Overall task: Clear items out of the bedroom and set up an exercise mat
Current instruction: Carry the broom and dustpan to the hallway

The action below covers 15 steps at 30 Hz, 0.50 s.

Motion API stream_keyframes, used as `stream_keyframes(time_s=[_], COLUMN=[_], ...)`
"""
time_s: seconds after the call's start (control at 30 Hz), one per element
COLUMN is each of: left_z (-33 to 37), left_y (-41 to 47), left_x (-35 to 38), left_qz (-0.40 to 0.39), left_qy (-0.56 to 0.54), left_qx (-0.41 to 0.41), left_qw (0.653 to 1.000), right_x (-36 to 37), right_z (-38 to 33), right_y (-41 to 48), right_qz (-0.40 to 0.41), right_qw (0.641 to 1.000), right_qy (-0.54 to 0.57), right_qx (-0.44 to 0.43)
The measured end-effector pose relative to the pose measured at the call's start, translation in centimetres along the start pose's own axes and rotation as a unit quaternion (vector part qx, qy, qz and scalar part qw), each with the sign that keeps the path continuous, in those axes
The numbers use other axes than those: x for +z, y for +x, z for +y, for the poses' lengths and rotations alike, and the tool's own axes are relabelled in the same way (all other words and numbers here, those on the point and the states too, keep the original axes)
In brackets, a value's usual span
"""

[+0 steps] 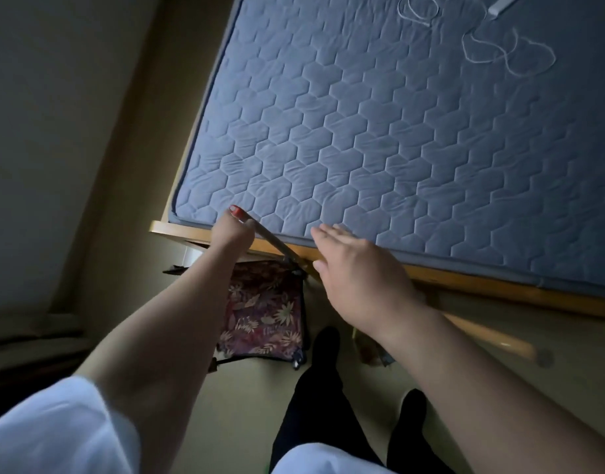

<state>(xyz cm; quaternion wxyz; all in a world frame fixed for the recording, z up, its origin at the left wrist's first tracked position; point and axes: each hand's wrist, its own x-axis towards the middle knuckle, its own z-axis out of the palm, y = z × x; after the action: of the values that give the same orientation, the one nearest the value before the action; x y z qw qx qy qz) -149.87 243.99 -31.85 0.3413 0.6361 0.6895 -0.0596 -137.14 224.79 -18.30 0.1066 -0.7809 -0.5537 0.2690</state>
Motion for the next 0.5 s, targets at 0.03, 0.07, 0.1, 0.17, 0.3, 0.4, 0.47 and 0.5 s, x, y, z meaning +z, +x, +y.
stream_keyframes(time_s=[0.03, 0.07, 0.1, 0.17, 0.3, 0.4, 0.47, 0.5], left_z=[0.1, 0.1, 0.3, 0.3, -0.8, -1.6, -2.0, -2.1], left_y=[1.1, 2.4, 3.6, 5.6, 9.0, 10.3, 10.3, 10.1], left_x=[0.4, 0.9, 1.3, 2.1, 3.7, 4.4, 4.8, 5.0], left_qz=[0.004, 0.006, 0.007, 0.002, -0.009, -0.01, -0.004, 0.003], left_qy=[-0.02, -0.039, -0.052, -0.057, -0.035, -0.034, -0.05, -0.051], left_qx=[-0.014, -0.02, -0.02, -0.022, -0.052, -0.038, -0.026, -0.018], left_qw=[1.0, 0.999, 0.998, 0.998, 0.998, 0.999, 0.998, 0.999], right_x=[0.3, 0.8, 1.1, 1.7, 2.9, 3.6, 4.0, 4.1], right_z=[-0.1, 0.0, 0.0, 0.3, 2.0, 3.0, 3.3, 3.4], right_y=[0.6, 1.4, 2.1, 3.0, 3.4, 3.0, 2.7, 2.5], right_qz=[0.0, 0.0, 0.0, -0.003, -0.004, 0.0, 0.0, 0.0], right_qw=[1.0, 1.0, 1.0, 1.0, 0.998, 0.997, 0.996, 0.996], right_qy=[0.0, 0.0, 0.002, 0.007, 0.01, 0.013, 0.015, 0.015], right_qx=[0.002, 0.004, 0.009, 0.022, 0.056, 0.075, 0.084, 0.088])
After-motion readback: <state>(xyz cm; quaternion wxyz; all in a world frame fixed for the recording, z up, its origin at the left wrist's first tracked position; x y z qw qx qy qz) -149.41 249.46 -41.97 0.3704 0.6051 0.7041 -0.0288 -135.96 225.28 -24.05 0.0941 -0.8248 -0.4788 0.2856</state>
